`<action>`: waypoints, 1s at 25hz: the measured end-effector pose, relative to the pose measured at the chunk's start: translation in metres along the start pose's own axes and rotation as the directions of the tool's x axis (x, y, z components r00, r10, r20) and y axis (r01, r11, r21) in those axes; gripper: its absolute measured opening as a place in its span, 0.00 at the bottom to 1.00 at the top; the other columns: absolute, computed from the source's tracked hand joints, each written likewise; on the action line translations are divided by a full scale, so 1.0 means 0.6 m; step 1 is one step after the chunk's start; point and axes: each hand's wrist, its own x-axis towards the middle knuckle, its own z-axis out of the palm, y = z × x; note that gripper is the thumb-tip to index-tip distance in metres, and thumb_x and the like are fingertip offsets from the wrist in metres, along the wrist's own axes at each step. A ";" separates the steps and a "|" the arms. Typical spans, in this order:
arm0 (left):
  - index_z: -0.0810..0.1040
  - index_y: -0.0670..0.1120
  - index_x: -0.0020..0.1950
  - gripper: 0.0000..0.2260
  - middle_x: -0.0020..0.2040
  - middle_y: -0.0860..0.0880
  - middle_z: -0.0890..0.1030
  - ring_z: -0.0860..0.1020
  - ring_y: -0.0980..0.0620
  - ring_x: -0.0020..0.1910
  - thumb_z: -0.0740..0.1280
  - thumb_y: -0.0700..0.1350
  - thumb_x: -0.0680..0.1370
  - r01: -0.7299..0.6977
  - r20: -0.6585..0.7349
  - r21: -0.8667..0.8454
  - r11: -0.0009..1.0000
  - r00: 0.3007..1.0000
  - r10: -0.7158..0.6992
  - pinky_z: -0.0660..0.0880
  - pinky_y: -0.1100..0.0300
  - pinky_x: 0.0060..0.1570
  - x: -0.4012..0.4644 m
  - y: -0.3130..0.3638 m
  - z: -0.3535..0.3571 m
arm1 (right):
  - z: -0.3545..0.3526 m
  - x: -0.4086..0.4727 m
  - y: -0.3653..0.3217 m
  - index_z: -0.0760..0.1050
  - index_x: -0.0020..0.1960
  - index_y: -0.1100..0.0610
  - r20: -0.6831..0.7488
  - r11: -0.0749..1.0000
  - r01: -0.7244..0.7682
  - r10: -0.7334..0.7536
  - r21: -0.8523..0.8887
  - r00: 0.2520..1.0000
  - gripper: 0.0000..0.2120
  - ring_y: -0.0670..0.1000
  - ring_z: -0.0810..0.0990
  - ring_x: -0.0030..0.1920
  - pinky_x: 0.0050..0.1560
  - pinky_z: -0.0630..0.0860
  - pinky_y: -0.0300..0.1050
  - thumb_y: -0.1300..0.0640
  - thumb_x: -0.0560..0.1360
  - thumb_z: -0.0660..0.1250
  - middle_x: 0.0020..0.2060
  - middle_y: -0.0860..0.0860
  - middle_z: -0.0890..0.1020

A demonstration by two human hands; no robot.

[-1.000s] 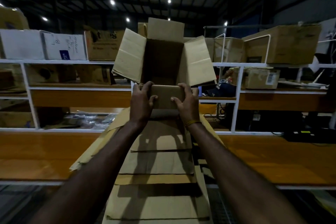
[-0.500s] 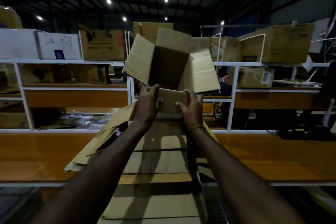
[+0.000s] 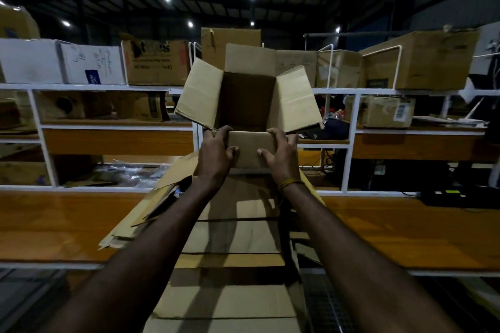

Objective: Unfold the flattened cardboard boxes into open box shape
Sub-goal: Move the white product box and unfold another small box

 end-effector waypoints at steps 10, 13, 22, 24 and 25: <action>0.77 0.44 0.65 0.20 0.57 0.43 0.81 0.80 0.47 0.54 0.74 0.43 0.74 0.042 0.081 0.004 0.999 0.996 -0.042 0.75 0.64 0.42 0.047 -0.012 -0.012 | 0.000 0.036 -0.009 0.71 0.68 0.50 0.156 0.996 0.006 0.009 -0.094 0.988 0.26 0.55 0.74 0.57 0.61 0.75 0.48 0.58 0.73 0.74 0.60 0.57 0.69; 0.77 0.43 0.65 0.14 0.58 0.43 0.81 0.80 0.47 0.55 0.67 0.44 0.80 0.068 0.077 0.000 0.998 0.995 -0.068 0.72 0.68 0.36 0.062 -0.006 -0.014 | -0.002 0.047 -0.009 0.70 0.70 0.50 0.181 0.996 0.008 0.008 -0.085 0.983 0.27 0.55 0.74 0.59 0.62 0.76 0.50 0.56 0.73 0.74 0.61 0.57 0.69; 0.80 0.44 0.60 0.11 0.54 0.42 0.83 0.81 0.44 0.51 0.63 0.46 0.82 0.197 0.196 0.146 0.969 0.955 -0.224 0.80 0.48 0.50 0.108 -0.044 -0.002 | 0.023 0.078 -0.003 0.69 0.73 0.54 0.307 0.993 -0.031 0.065 -0.114 0.949 0.29 0.58 0.72 0.66 0.68 0.69 0.49 0.53 0.74 0.73 0.67 0.59 0.69; 0.81 0.44 0.58 0.11 0.53 0.41 0.83 0.81 0.43 0.50 0.62 0.45 0.82 0.209 0.223 0.181 0.961 0.943 -0.247 0.81 0.48 0.50 0.109 -0.059 0.005 | 0.035 0.078 0.005 0.70 0.73 0.55 0.335 0.993 -0.045 0.080 -0.113 0.939 0.29 0.57 0.72 0.66 0.68 0.68 0.47 0.52 0.74 0.74 0.67 0.60 0.71; 0.81 0.44 0.58 0.11 0.53 0.42 0.83 0.81 0.44 0.49 0.62 0.45 0.82 0.216 0.233 0.187 0.958 0.938 -0.256 0.81 0.48 0.50 0.106 -0.066 0.010 | 0.040 0.077 0.009 0.70 0.73 0.55 0.351 0.992 -0.059 0.093 -0.109 0.932 0.29 0.58 0.71 0.67 0.69 0.68 0.48 0.51 0.74 0.74 0.68 0.59 0.70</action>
